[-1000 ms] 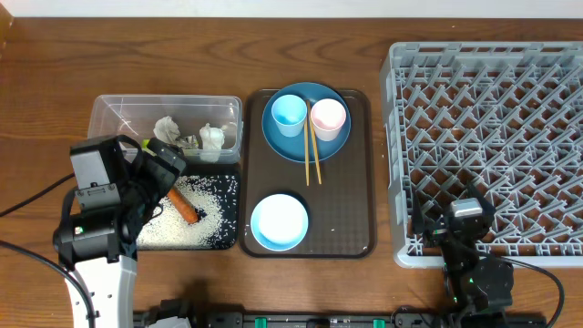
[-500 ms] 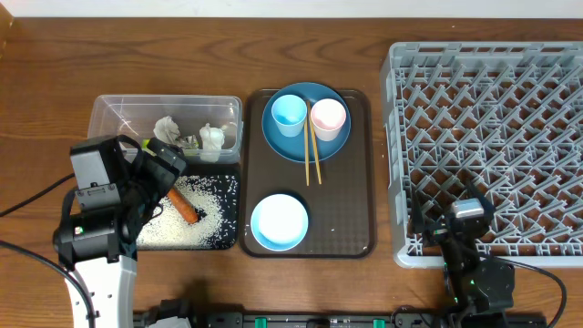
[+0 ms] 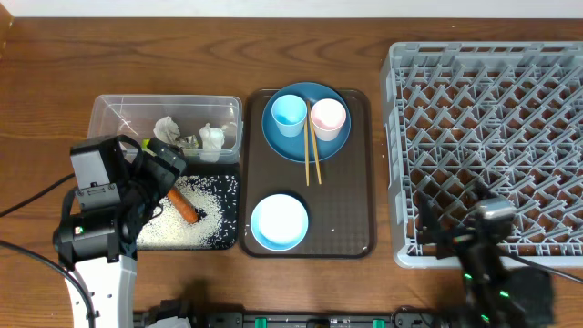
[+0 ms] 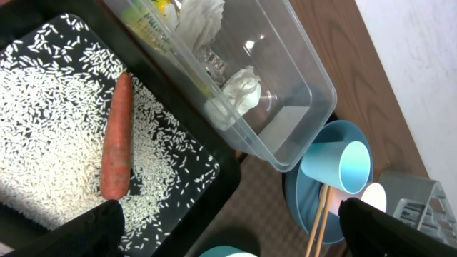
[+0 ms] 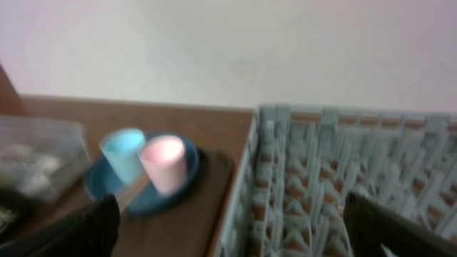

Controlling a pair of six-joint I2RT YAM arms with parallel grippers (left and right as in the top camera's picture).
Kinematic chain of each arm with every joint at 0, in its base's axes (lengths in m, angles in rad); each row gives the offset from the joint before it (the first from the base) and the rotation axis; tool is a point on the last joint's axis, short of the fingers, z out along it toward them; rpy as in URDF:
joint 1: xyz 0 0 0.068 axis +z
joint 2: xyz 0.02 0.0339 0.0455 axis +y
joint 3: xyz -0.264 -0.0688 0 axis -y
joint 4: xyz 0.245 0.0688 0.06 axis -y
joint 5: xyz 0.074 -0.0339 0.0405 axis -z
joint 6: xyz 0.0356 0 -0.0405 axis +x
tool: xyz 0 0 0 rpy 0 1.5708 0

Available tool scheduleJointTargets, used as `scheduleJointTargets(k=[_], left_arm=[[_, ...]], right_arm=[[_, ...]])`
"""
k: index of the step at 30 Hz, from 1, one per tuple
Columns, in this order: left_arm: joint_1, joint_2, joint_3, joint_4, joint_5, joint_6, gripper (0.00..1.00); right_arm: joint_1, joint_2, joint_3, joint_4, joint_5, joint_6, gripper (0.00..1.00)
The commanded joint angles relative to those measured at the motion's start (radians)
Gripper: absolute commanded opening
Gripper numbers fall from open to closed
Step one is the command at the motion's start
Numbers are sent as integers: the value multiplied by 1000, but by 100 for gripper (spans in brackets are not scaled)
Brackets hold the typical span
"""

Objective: Sort waste into correct bins and load items into the dishwasher rack
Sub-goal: 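Move the right gripper left and grasp the light-blue bowl rim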

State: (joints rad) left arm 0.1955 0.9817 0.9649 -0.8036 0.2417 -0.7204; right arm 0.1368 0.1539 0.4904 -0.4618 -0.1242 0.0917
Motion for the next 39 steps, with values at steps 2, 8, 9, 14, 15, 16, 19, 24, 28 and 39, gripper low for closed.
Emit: scheduleJointTargets(k=[2,8,9,14,15,16,19,24,28,39], left_arm=[[4,4,17,2,9,13,98],[4,4,17,2,9,13,98],[4,4,17,2,9,13,98],[4,4,17,2,9,13,98],[4,4,17,2,9,13,98],[4,4,17,2,9,13,98],[4,4,17,2,9,13,98],[4,4,17,2,9,13,98],[4,4,17,2,9,13,98],[5,4,17,2,9,13,98]], right_arm=[[7,192,302,-227,-28,50,99],[7,527,720,-580,-130,51,99],[7,558,755,-580,-171,63,99],[7,650,827,-587,-472,110,88],[8,668,827,-607,-476,144,79],[9,685,824,-637,-473,169,73],[11,739,787,-723,-472,201,56],[72,801,678,-706,-470,200,47],[165,869,644,-678,-394,203,41],[545,1095,644,-554,-90,361,43]])
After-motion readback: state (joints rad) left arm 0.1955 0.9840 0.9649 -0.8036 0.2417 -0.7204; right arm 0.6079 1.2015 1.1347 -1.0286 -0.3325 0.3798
